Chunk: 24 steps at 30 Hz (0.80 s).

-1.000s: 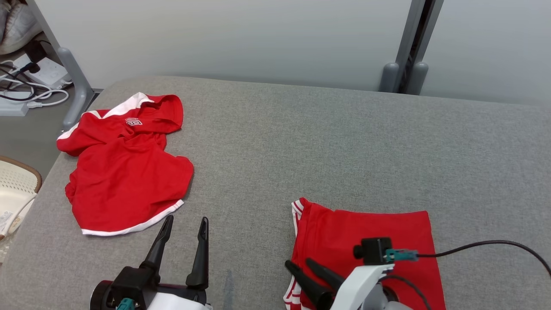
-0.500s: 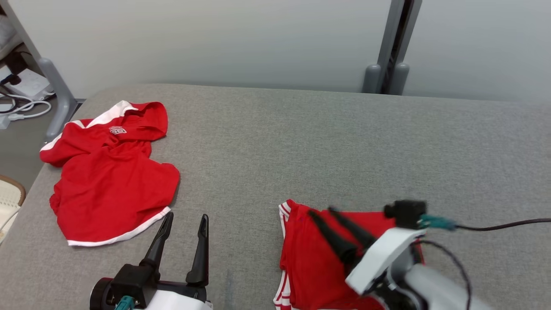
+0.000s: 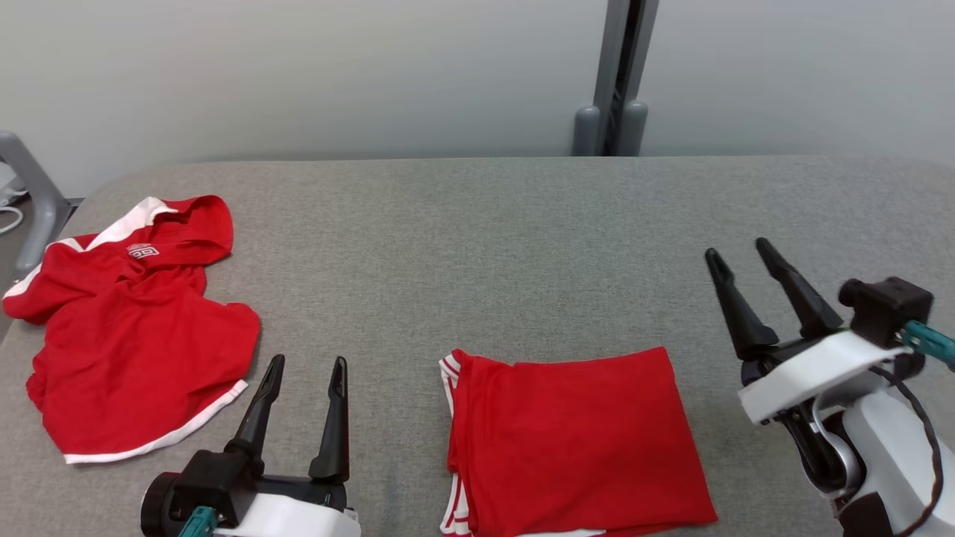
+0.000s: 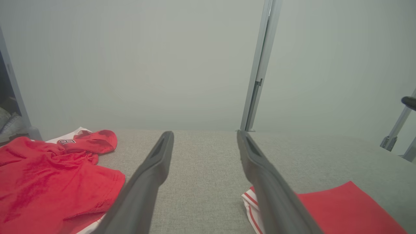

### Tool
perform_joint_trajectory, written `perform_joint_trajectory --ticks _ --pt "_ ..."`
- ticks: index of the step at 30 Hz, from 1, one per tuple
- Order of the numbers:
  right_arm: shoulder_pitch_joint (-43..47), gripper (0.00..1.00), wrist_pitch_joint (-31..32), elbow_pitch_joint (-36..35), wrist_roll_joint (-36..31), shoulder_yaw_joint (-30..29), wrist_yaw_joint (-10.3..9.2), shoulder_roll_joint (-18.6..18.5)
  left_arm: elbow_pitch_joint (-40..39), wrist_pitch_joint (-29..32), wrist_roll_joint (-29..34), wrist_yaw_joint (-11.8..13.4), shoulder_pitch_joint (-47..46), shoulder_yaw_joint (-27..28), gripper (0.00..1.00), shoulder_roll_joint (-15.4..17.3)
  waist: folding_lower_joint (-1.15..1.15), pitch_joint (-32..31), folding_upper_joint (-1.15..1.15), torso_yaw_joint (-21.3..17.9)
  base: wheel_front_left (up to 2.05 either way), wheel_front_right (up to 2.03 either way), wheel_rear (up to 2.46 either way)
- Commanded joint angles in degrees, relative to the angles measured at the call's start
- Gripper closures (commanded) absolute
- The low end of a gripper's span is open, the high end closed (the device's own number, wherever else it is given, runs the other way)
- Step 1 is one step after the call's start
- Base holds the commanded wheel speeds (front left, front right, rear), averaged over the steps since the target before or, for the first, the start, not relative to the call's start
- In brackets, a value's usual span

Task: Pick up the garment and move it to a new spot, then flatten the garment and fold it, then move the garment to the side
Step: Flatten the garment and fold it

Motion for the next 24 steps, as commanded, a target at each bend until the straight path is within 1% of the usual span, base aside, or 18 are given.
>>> perform_joint_trajectory --ticks 1,4,7,11,13,17,21,24 --pt "1.40 0.00 -0.06 -0.73 -1.19 -1.18 0.00 0.51 -0.13 -0.23 -0.12 0.23 -0.72 0.29 0.00 0.21 0.00 0.09 0.00 -0.45 0.00 0.00 0.00" --pt "4.30 0.00 -0.08 -5.19 -8.77 -8.07 0.00 1.85 -0.19 -0.23 -0.38 0.23 -0.97 0.81 0.00 0.21 0.00 0.43 0.00 -1.25 0.00 0.00 0.00" --pt "7.73 0.00 -0.07 -8.90 -16.30 -12.69 0.00 3.64 -0.07 -0.23 -0.87 0.20 -1.44 1.09 0.00 0.21 0.00 0.85 0.00 -1.79 0.00 0.00 0.00" --pt "11.09 0.00 -0.09 -11.14 -20.34 -19.43 0.00 7.89 0.17 -0.23 -1.51 -0.11 -1.08 1.21 0.00 0.20 0.00 1.00 0.00 -2.41 0.00 0.00 0.00" --pt "12.64 0.00 -0.09 -12.32 -22.28 -21.36 0.00 9.56 0.23 -0.23 -1.62 -0.22 -0.79 1.39 0.00 0.23 0.00 1.05 0.00 -2.60 0.00 0.00 0.00" --pt "15.35 0.00 -0.09 -14.45 -26.48 -24.28 0.00 11.48 0.10 -0.23 -1.90 -0.05 -0.43 1.46 0.00 0.20 0.00 1.18 0.00 -2.74 0.00 0.00 0.00" --pt "17.19 0.00 -0.10 -15.83 -28.05 -26.27 0.00 12.90 -0.02 -0.23 -1.92 -0.05 -0.22 1.36 0.00 0.20 0.00 1.32 0.00 -2.89 0.00 0.00 0.00" --pt "17.87 0.00 -0.10 -16.36 -28.87 -26.65 0.00 13.61 -0.13 -0.23 -1.79 -0.13 -0.25 1.19 0.00 0.21 0.00 1.48 0.00 -3.07 0.00 0.00 0.00"
